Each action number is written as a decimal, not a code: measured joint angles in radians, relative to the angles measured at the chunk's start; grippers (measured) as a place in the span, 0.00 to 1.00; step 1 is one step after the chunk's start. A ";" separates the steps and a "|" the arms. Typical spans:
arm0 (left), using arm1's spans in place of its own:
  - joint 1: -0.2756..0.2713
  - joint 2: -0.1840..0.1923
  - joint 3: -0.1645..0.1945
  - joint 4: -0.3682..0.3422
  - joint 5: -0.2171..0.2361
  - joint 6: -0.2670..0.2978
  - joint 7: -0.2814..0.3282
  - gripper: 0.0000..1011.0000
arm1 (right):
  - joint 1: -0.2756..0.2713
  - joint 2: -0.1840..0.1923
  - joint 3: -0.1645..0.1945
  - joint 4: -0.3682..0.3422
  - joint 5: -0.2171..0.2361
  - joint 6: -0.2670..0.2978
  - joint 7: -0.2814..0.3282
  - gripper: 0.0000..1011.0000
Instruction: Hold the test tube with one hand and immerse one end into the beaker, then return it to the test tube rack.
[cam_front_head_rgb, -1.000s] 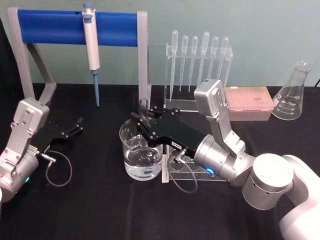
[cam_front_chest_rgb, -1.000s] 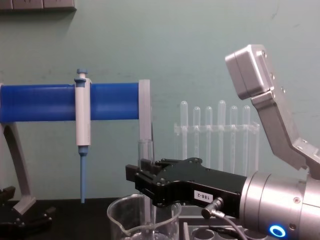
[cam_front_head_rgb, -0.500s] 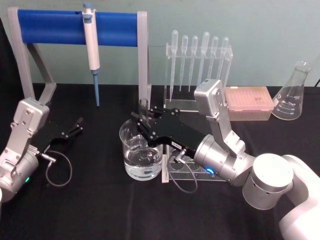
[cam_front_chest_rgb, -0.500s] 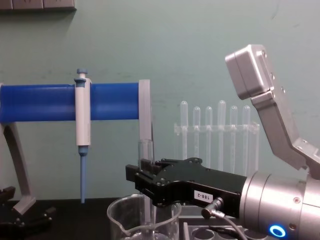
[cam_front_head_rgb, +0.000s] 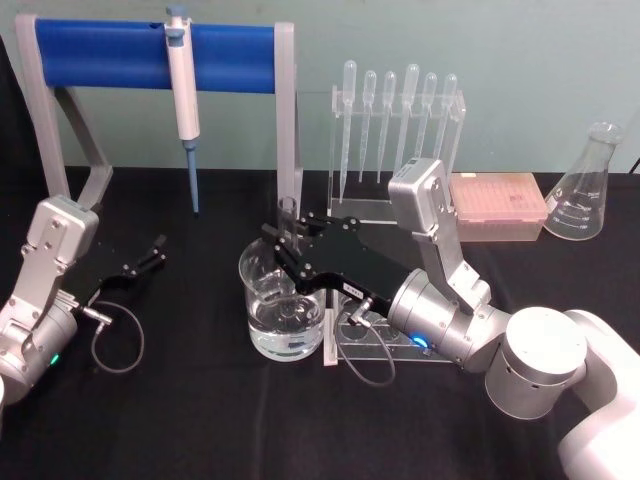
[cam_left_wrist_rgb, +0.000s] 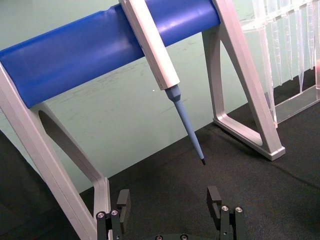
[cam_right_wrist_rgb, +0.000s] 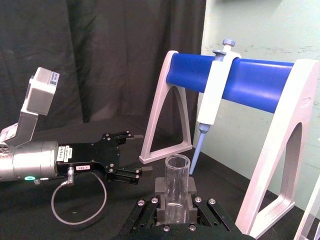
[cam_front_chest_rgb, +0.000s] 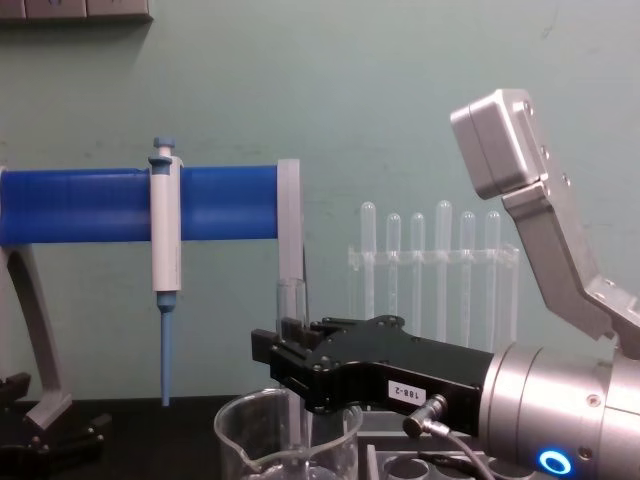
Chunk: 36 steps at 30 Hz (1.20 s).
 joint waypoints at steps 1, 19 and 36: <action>0.000 0.000 0.000 0.000 0.000 0.000 0.000 0.99 | 0.000 0.000 0.000 0.000 0.000 0.000 0.000 0.22; 0.000 0.000 0.000 0.000 0.000 0.000 0.000 0.99 | 0.000 0.000 0.000 0.000 0.000 0.000 0.000 0.22; 0.000 0.000 0.000 0.000 0.000 0.000 0.000 0.99 | 0.000 0.000 0.000 0.000 0.000 0.000 0.000 0.22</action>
